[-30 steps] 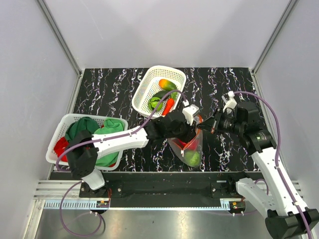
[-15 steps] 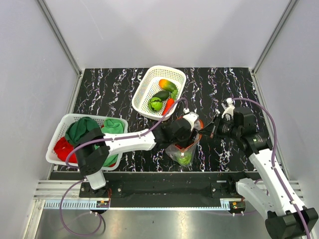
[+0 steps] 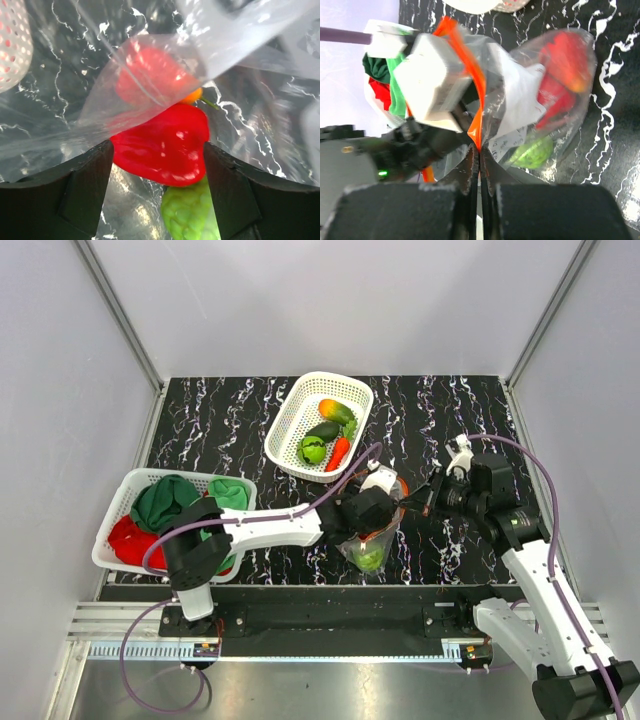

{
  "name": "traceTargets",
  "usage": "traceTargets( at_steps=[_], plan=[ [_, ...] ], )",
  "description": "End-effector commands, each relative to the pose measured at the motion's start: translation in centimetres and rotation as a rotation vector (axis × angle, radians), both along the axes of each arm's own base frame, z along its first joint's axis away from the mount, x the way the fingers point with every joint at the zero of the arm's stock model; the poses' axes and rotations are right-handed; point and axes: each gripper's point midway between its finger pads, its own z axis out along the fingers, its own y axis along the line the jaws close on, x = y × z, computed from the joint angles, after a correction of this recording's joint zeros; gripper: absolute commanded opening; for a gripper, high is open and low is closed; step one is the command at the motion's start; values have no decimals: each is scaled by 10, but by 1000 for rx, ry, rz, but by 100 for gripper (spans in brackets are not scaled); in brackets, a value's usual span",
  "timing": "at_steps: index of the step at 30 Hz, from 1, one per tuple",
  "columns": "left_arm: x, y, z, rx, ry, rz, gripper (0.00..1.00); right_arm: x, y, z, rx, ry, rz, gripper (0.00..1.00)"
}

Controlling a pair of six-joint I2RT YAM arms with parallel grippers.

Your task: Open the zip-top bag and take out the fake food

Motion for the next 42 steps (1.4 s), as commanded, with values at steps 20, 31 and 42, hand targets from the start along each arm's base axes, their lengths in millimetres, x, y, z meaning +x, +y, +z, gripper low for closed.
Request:
traceTargets(
  at_steps=[20, 31, 42],
  plan=[
    [9, -31, -47, -33, 139, -38, 90, -3, 2, 15, 19, -35, 13, 0],
    [3, -48, 17, -173, 133, -134, 21, -6, -8, -4, -35, -20, -20, 0],
    [-5, -50, 102, -285, 40, -220, 0, -8, -38, -6, -142, -32, -174, 0]
  ],
)
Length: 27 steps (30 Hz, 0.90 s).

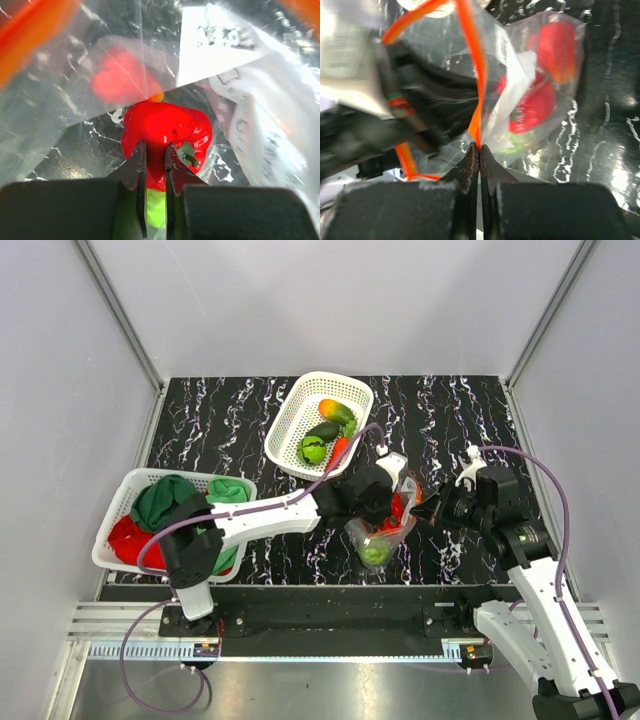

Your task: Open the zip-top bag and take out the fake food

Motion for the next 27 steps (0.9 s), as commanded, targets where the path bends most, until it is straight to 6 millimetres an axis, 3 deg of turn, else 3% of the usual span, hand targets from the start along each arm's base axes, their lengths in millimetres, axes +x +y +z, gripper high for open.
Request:
traceTargets(
  at_steps=[1, 7, 18, 22, 25, 27],
  plan=[
    [1, -10, 73, -139, -92, -47, 0, 2, -14, 7, -55, -31, -67, 0],
    [7, -6, 109, -174, -168, -44, 0, 1, -20, 6, -76, -14, -97, 0],
    [24, 12, 207, -315, -303, -48, 0, 6, -28, 0, -112, 6, -149, 0],
    [33, 33, 248, -436, -353, -23, 0, 14, -37, -5, -150, 24, -201, 0],
    [64, 63, 258, -469, -370, 62, 0, 18, -41, -5, -169, 25, -225, 0],
    [72, 71, 256, -509, -341, 70, 0, 21, -44, -2, -186, 14, -237, 0]
  ],
)
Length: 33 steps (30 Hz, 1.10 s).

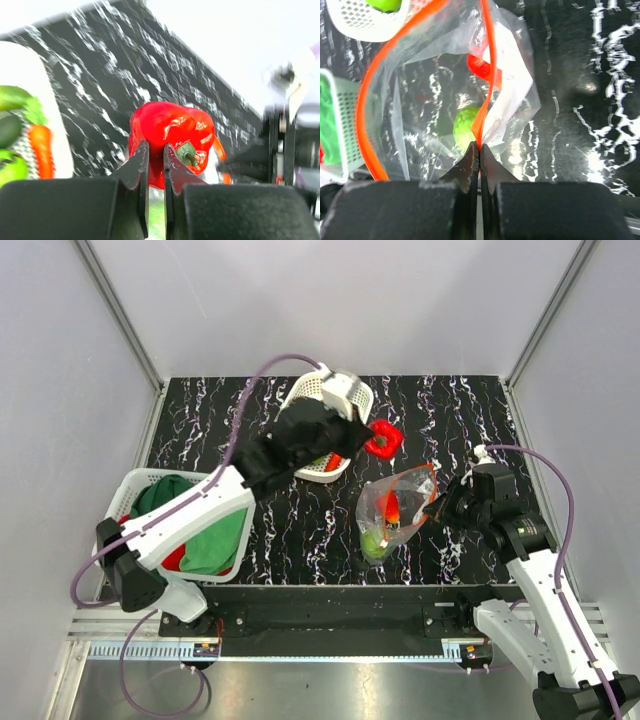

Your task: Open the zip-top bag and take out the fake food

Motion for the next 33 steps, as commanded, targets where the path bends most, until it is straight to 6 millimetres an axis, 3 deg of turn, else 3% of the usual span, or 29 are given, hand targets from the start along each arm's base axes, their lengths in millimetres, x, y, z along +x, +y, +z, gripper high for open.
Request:
traceTargets(
  at_steps=[1, 3, 9, 10, 11, 12, 13, 14, 15, 16, 17, 18, 20, 21, 22, 23, 24, 26, 27, 28, 31, 32, 33],
  plan=[
    [36, 35, 50, -199, -69, 54, 0, 13, -15, 17, -60, -57, -71, 0],
    [52, 46, 43, -234, -39, 77, 0, 15, -17, 19, -77, -64, -72, 0],
    [144, 91, -9, -141, 5, 324, 0, 19, -19, 35, -96, -127, -58, 0],
    [162, 106, -16, -152, 28, 368, 0, 20, -19, 39, -98, -141, -52, 0],
    [173, 110, -21, -147, 42, 390, 0, 20, -19, 41, -105, -157, -44, 0],
    [188, 112, -48, -105, 91, 410, 0, 20, -20, 45, -110, -170, -44, 0],
    [204, 120, -37, -121, 73, 433, 0, 20, -21, 48, -115, -176, -41, 0],
    [212, 121, -44, -120, 87, 440, 0, 19, -21, 50, -120, -188, -36, 0],
    [226, 120, -65, -104, 121, 448, 0, 20, -22, 52, -123, -194, -34, 0],
    [239, 126, -59, -122, 119, 468, 0, 20, -21, 53, -123, -196, -32, 0],
    [246, 129, -68, -119, 136, 485, 0, 21, -22, 55, -125, -201, -34, 0],
    [258, 134, -88, -107, 169, 508, 0, 20, -22, 55, -128, -203, -32, 0],
    [271, 140, -96, -127, 195, 543, 0, 21, -22, 55, -132, -202, -30, 0],
    [278, 142, -114, -111, 224, 557, 3, 21, -22, 55, -134, -205, -27, 0],
    [283, 147, -124, -102, 246, 573, 9, 21, -22, 56, -134, -206, -27, 0],
    [289, 148, -119, -105, 241, 576, 15, 21, -23, 56, -137, -209, -27, 0],
    [291, 150, -139, -69, 284, 576, 20, 20, -22, 55, -138, -205, -24, 0],
    [291, 151, -144, -51, 301, 575, 30, 20, -23, 56, -140, -210, -22, 0],
    [291, 153, -145, -43, 298, 575, 46, 20, -22, 57, -137, -213, -22, 0],
    [290, 154, -145, -38, 296, 577, 53, 20, -22, 56, -139, -212, -21, 0],
    [280, 157, -132, -31, 274, 565, 65, 20, -20, 54, -132, -201, -10, 0],
    [274, 157, -120, -42, 260, 558, 66, 20, -20, 54, -131, -201, -8, 0],
    [268, 158, -120, -41, 268, 549, 66, 19, -18, 54, -125, -200, -1, 0]
  ],
)
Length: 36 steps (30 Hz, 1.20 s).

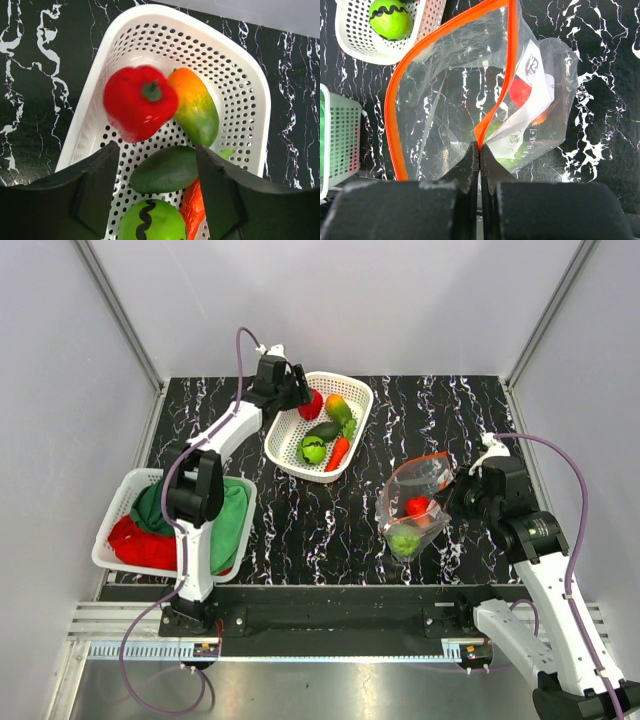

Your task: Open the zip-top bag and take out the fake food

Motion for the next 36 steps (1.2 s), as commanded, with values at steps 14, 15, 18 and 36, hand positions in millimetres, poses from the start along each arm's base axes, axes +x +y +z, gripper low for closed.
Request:
traceTargets(
  at_steps=[14, 15, 18, 36],
  plan=[
    [-257, -161, 168, -200, -323, -630, 40, -3, 33, 24, 101, -61, 186, 0],
    [-266, -168, 164, -187, -319, -636, 38, -3, 35, 25, 109, -61, 186, 0],
    [-297, -191, 141, -133, -270, -647, 33, -4, 39, 23, 137, -48, 199, 0],
    [-318, -227, 55, 89, -83, -475, 32, -13, 60, 28, 333, 0, 189, 0]
  ],
)
